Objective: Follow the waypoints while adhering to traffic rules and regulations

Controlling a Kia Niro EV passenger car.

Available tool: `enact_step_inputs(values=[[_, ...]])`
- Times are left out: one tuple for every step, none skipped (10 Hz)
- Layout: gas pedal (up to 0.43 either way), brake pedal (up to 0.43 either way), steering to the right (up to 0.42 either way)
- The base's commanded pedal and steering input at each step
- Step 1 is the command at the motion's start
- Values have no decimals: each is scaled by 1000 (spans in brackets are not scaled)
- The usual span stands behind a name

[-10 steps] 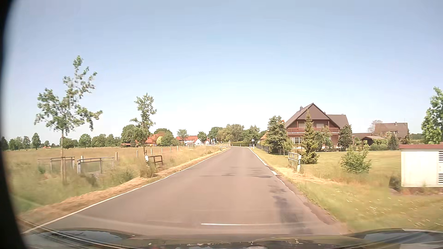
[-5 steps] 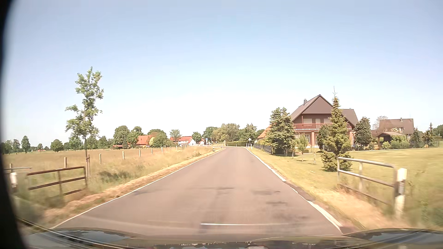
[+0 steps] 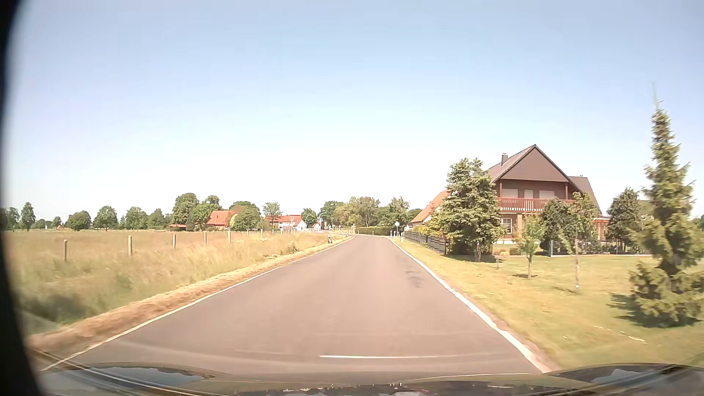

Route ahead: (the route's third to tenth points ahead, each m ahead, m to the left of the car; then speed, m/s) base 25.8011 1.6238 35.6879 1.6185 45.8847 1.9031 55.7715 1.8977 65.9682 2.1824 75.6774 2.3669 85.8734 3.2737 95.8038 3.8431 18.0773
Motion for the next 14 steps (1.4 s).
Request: enact_step_inputs(values=[[177,0,-1],[177,0,-1],[177,0,-1],[177,0,-1],[177,0,-1],[177,0,-1],[177,0,-1],[169,0,-1],[169,0,-1],[169,0,-1],[169,0,-1],[169,0,0],[169,0,1],[157,0,2]])
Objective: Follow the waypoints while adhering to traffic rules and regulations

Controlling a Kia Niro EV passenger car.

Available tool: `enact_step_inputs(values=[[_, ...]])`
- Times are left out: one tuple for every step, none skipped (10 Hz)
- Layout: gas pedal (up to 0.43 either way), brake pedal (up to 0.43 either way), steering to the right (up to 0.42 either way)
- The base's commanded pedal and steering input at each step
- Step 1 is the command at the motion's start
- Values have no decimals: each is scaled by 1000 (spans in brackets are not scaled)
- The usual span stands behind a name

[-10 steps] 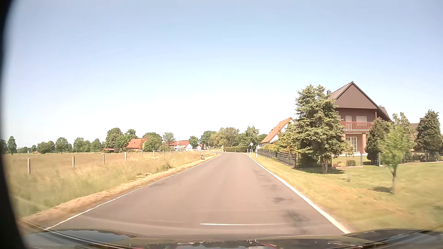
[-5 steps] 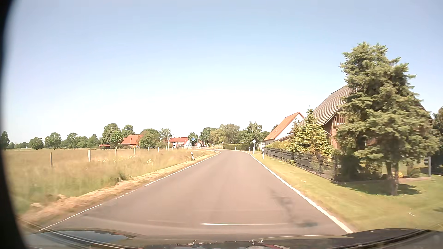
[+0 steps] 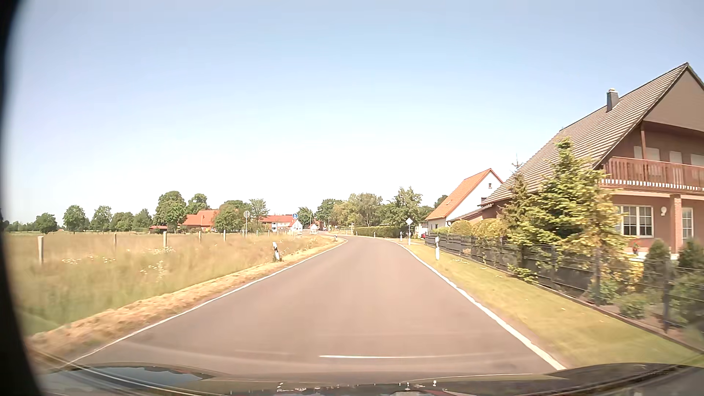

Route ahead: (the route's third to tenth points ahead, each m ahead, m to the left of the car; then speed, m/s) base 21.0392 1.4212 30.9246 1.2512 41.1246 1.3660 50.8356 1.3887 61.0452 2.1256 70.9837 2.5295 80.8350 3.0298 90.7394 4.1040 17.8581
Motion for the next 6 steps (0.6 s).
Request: enact_step_inputs(values=[[150,0,4],[138,0,5],[138,0,5],[138,0,5],[138,0,5],[138,0,5]])
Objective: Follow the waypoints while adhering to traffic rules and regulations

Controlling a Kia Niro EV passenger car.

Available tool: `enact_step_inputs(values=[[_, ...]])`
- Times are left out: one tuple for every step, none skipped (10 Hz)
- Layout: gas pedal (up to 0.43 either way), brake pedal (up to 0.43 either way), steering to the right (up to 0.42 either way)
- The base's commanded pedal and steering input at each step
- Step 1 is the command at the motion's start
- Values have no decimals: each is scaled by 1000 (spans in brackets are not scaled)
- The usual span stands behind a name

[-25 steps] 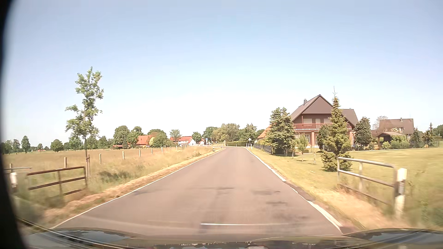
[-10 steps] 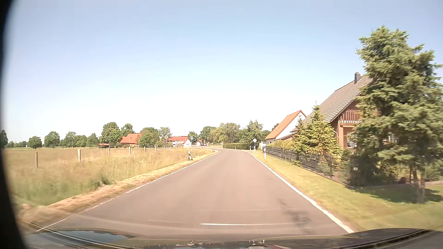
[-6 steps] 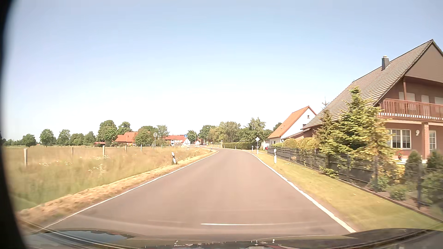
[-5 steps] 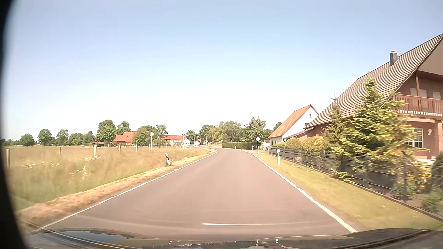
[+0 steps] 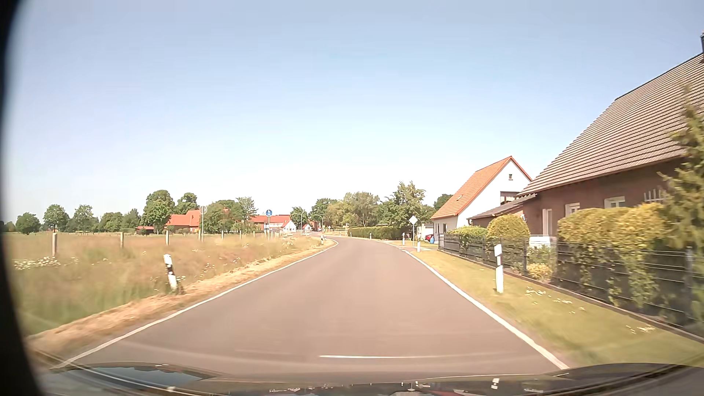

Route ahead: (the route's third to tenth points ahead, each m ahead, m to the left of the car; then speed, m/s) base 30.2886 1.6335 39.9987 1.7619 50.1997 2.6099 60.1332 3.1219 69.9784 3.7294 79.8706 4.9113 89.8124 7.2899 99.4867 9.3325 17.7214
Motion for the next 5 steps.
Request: enact_step_inputs(values=[[138,0,5],[138,0,4],[138,0,3],[138,0,1],[138,0,0]])
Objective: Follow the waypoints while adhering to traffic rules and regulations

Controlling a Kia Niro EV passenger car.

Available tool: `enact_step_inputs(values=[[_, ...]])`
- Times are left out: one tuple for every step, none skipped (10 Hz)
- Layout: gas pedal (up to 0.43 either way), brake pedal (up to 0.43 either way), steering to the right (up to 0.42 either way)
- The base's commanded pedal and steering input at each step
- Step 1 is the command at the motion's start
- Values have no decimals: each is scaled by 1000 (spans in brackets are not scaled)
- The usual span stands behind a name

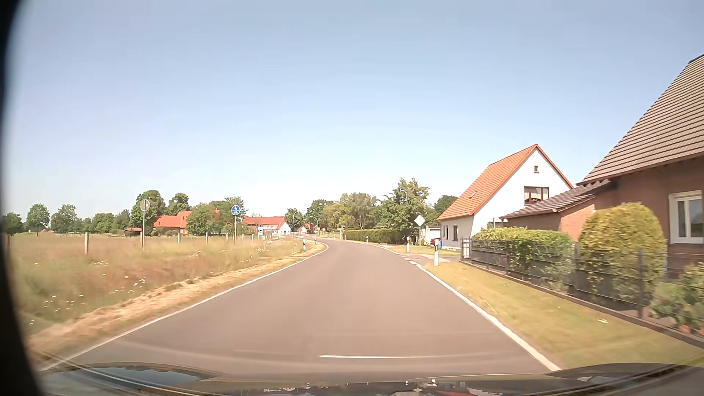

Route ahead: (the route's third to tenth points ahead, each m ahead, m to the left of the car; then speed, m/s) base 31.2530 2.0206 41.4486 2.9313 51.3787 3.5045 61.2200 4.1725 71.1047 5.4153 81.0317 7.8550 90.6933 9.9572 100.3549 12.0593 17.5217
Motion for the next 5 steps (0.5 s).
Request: enact_step_inputs(values=[[130,0,-2],[130,0,-3],[130,0,-4],[130,0,-4],[130,0,-6]])
